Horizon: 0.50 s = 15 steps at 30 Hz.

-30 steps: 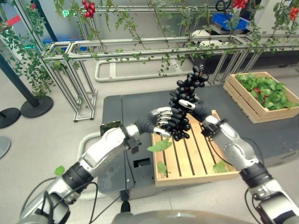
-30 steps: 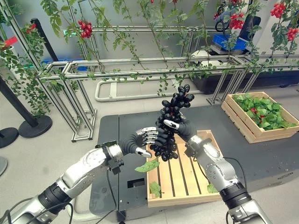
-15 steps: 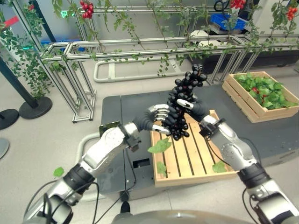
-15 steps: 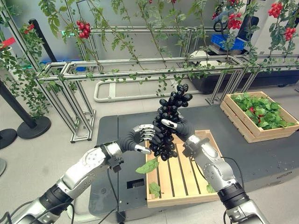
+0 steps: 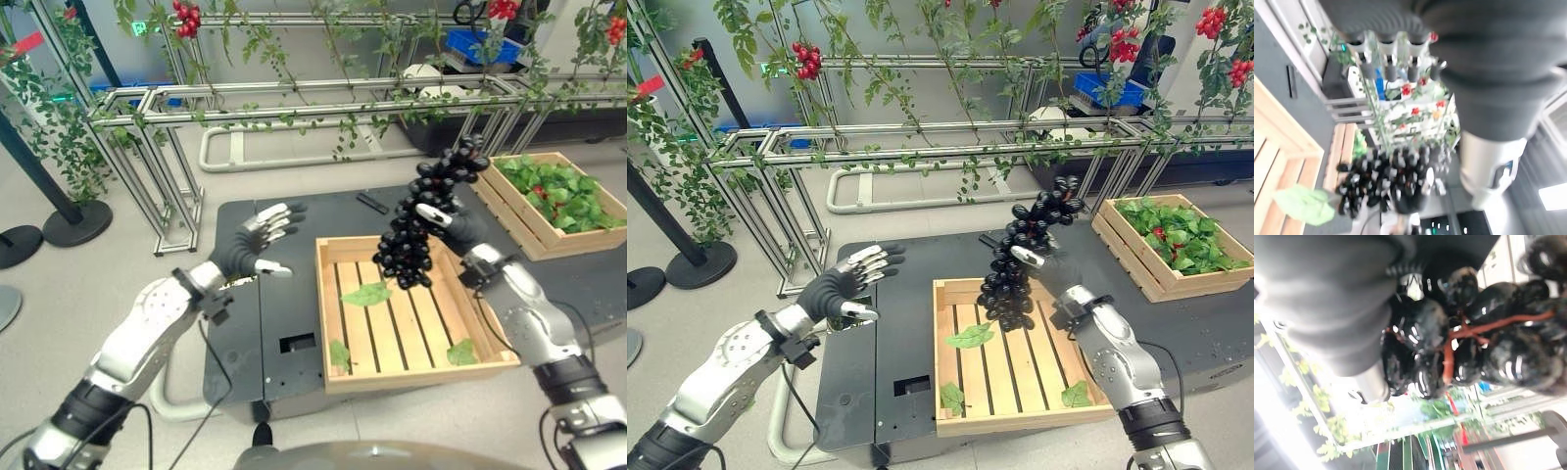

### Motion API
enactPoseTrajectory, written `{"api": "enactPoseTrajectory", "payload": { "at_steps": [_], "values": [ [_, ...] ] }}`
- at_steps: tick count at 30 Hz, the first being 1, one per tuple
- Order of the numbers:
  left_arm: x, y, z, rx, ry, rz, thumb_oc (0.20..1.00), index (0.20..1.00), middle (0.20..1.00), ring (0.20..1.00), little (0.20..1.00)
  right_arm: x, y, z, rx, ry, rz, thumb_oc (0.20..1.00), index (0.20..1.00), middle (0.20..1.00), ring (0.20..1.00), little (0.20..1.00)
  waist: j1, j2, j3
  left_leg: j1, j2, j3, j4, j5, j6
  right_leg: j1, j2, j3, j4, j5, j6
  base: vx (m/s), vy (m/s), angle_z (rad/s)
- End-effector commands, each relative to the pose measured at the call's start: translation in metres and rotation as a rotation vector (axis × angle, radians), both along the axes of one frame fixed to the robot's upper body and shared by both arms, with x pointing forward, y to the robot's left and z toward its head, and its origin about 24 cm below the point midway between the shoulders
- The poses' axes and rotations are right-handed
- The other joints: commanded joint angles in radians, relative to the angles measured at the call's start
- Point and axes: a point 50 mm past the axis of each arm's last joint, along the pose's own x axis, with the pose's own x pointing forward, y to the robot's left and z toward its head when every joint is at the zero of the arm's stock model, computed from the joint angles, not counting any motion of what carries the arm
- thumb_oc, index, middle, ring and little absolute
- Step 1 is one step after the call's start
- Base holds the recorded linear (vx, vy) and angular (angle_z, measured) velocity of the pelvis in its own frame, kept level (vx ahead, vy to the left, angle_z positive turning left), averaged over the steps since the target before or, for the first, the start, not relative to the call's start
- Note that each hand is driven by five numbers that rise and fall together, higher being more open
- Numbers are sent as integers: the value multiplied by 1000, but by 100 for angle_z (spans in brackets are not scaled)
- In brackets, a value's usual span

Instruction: Pick up the fruits from the basket on one side to the basket on the other side

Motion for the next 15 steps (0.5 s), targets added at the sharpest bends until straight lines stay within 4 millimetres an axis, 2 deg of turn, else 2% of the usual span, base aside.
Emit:
{"api": "enactPoseTrajectory", "payload": {
  "at_steps": [1, 7, 11, 15],
  "values": [
    [8, 5, 33, 26, -200, 29, 1000, 1000, 1000, 1000, 1000, -1, 5, 52, 5, -260, 26, 200, 200, 200, 200, 200, -3, -45, -25, 79, 5, -5, 38, -144, 19, -70, -41, -18, 33, 36, 45, 0, 0, 0],
    [21, 0, 24, 126, -225, 65, 1000, 1000, 1000, 1000, 1000, 0, 17, 47, 18, -243, 73, 200, 200, 200, 200, 200, -7, -47, -26, 80, 3, -4, 39, -147, 20, -68, -43, -18, 31, 35, 46, 0, 0, 0],
    [36, -18, 9, 180, -212, 69, 1000, 1000, 1000, 1000, 1000, 2, 38, 46, 23, -235, 155, 200, 200, 200, 200, 200, -15, -52, -27, 82, 4, 1, 42, -149, 22, -68, -43, -13, 36, 32, 45, 0, 0, 0],
    [41, -33, 2, 196, -199, 32, 1000, 1000, 1000, 1000, 1000, 3, 50, 44, 47, -229, 194, 200, 200, 200, 200, 200, -19, -53, -29, 85, 4, 5, 41, -150, 23, -68, -42, -11, 36, 31, 45, 0, 0, 0]
  ]
}}
